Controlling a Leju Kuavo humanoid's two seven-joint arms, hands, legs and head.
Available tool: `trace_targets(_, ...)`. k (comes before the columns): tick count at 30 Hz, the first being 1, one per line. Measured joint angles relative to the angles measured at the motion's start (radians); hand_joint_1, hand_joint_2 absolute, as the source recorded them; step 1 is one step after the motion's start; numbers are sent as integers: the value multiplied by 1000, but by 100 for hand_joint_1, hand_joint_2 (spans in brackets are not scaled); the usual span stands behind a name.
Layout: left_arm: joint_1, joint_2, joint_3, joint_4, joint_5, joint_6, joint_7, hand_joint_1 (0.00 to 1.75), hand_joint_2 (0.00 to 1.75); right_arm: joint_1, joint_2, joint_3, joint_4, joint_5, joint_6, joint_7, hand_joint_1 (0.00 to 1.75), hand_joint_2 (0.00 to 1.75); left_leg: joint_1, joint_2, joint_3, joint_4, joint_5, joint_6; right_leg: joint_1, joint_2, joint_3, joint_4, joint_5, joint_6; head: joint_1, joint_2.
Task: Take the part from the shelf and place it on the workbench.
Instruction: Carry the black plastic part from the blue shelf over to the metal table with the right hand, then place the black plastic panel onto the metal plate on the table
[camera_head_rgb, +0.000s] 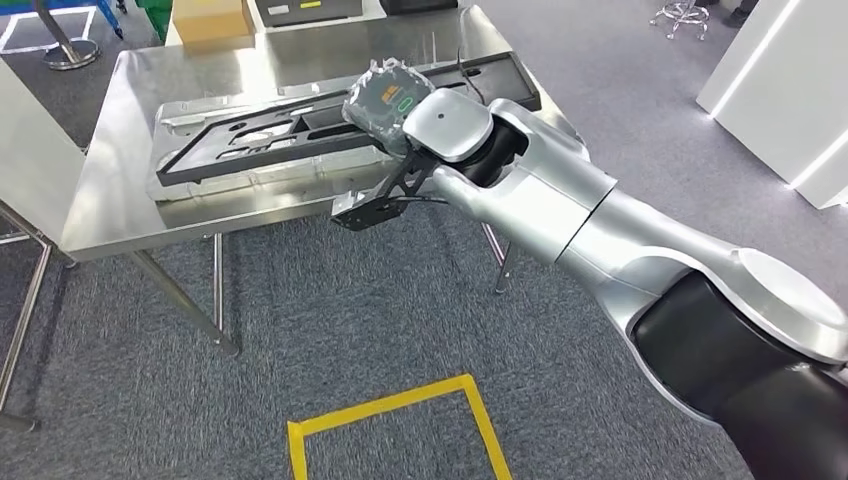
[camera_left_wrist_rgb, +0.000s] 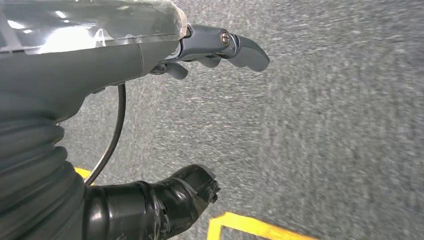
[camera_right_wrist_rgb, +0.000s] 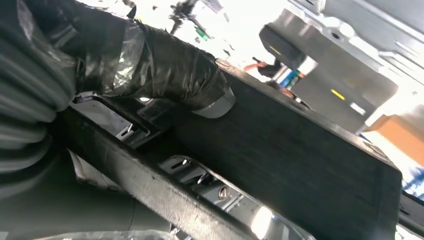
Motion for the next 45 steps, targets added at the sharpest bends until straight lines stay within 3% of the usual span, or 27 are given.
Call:
trace_targets(1,-1,0,0,0,-1,-3,-2,0,175,0,0,0,0,1,0,0,175,175,0,-1,4,3,-4,-7,3,1,4,-14,17,-6,0,0)
trace_targets(4,-6,-4,0,-10,-8,-23,-2,0,175,0,0,0,1,8,-6,1,175,175,6,-1,-8,48,2,-22,3,1,36,-31,4,-27,0,0)
trace_targets(6,-9,-7,0,-22,-14,-33,7,0,175,0,2,0,5,14,-11,1,175,175,11,0,-66,149,-9,-30,1,-1,64,-42,-8,-39,0,0)
trace_targets(8,-11,-8,0,-31,-18,-37,13,0,175,3,6,0,8,17,-14,-3,175,175,14,0,-147,258,-57,-41,0,1,84,-44,-26,-43,-1,0)
trace_targets(10,-10,-8,0,-34,-18,-37,14,0,175,12,9,0,10,17,-14,-8,175,175,19,0,-195,281,-93,-49,0,5,109,-44,-48,-39,-1,0)
trace_targets(11,-10,-8,0,-34,-18,-36,14,0,175,15,10,0,10,17,-14,-9,175,175,23,1,-199,250,-80,-51,-1,6,123,-42,-60,-36,-1,0)
trace_targets(12,-9,-8,0,-34,-18,-36,14,0,175,17,11,0,10,17,-14,-9,175,175,26,1,-190,191,-37,-53,-2,6,137,-40,-73,-31,-1,0)
trace_targets(13,-7,-8,0,-34,-18,-36,14,0,175,18,12,0,11,17,-14,-9,175,175,29,2,-179,122,24,-54,-2,6,150,-36,-87,-26,-1,0)
trace_targets(15,-4,-8,0,-34,-17,-36,14,0,175,18,15,-1,12,18,-13,-9,175,175,26,4,-161,29,106,-45,-2,9,160,-29,-110,-13,-1,0)
trace_targets(16,-3,-8,0,-34,-17,-35,14,0,175,18,16,-1,13,18,-13,-9,175,175,23,4,-160,14,119,-37,-2,11,161,-25,-116,-7,-1,0)
trace_targets(17,-4,-8,0,-34,-17,-34,13,0,175,18,18,-1,14,18,-13,-9,175,175,21,4,-157,15,113,-27,-2,12,160,-22,-118,-1,-1,0)
trace_targets(19,-4,-6,0,-34,-15,-30,11,0,175,19,18,-1,14,18,-13,-9,175,175,22,3,-145,12,115,-14,-3,10,145,12,-115,9,-1,0)
trace_targets(21,-4,-1,0,-34,-10,-28,10,0,175,19,18,-2,15,19,-12,-9,175,175,22,4,-128,9,106,-3,-6,7,91,107,-126,15,-1,0)
trace_targets(23,-4,4,0,-34,-6,-27,10,0,175,23,18,-4,17,20,-11,-10,175,175,18,3,-114,9,92,5,-7,5,12,225,-177,19,-1,0)
trace_targets(25,-4,8,0,-34,-4,-27,11,0,175,31,18,-5,18,20,-11,-10,175,175,15,0,-98,10,77,7,-6,5,-41,268,-211,16,-1,0)
trace_targets(26,-3,10,0,-34,-4,-27,12,0,175,34,18,-5,18,20,-11,-10,175,175,13,-2,-89,11,69,7,-4,5,-44,244,-194,10,-1,0)
trace_targets(29,-2,13,0,-33,-4,-28,15,0,175,35,18,-6,18,20,-11,-10,175,175,11,-6,-65,11,48,5,14,4,9,46,-50,-17,-1,0)
trace_targets(30,-2,13,0,-32,-4,-29,16,0,175,35,19,-7,18,20,-11,-10,175,175,11,-6,-62,11,44,2,20,3,25,-1,-21,-24,0,0)
trace_targets(31,-2,13,0,-32,-5,-29,16,0,175,34,22,-7,18,20,-11,-10,175,175,12,-6,-60,11,42,-1,24,3,31,-21,-10,-29,0,0)
trace_targets(33,-3,13,0,-31,-5,-30,16,0,175,34,27,-7,18,20,-11,-10,175,175,11,-5,-58,14,40,-11,25,4,40,-31,-8,-37,1,0)
trace_targets(35,-3,16,0,-30,-6,-31,15,0,175,32,31,-8,18,25,-11,-10,175,175,12,-4,-67,44,20,-19,19,0,56,-45,-3,-44,1,0)
trace_targets(38,-2,28,0,-30,-7,-31,13,0,175,29,36,-8,18,37,-10,-10,175,175,18,-2,-150,204,-57,-34,14,-8,67,-52,-5,-51,0,0)
trace_targets(40,-1,33,0,-30,-7,-33,12,0,175,34,41,-8,18,41,-9,-11,175,175,25,-1,-205,281,-74,-45,12,-14,68,-51,-9,-50,0,0)
trace_targets(41,0,35,0,-30,-7,-34,12,0,175,37,44,-8,18,43,-9,-11,175,175,30,0,-209,268,-55,-52,9,-19,68,-48,-13,-47,0,0)
trace_targets(43,0,41,0,-30,-7,-37,13,0,175,42,51,-8,18,47,-8,-7,175,175,39,17,-170,154,22,-68,2,-30,68,-34,-25,-34,0,0)
trace_targets(44,0,44,0,-30,-7,-39,14,0,175,43,56,-7,18,49,-8,-4,175,175,39,31,-149,93,44,-72,0,-36,66,-22,-32,-27,-1,0)
trace_targets(45,-1,47,0,-29,-7,-41,14,0,175,43,61,-7,18,51,-7,0,175,175,37,42,-134,54,57,-68,0,-41,63,-12,-39,-19,-2,0)
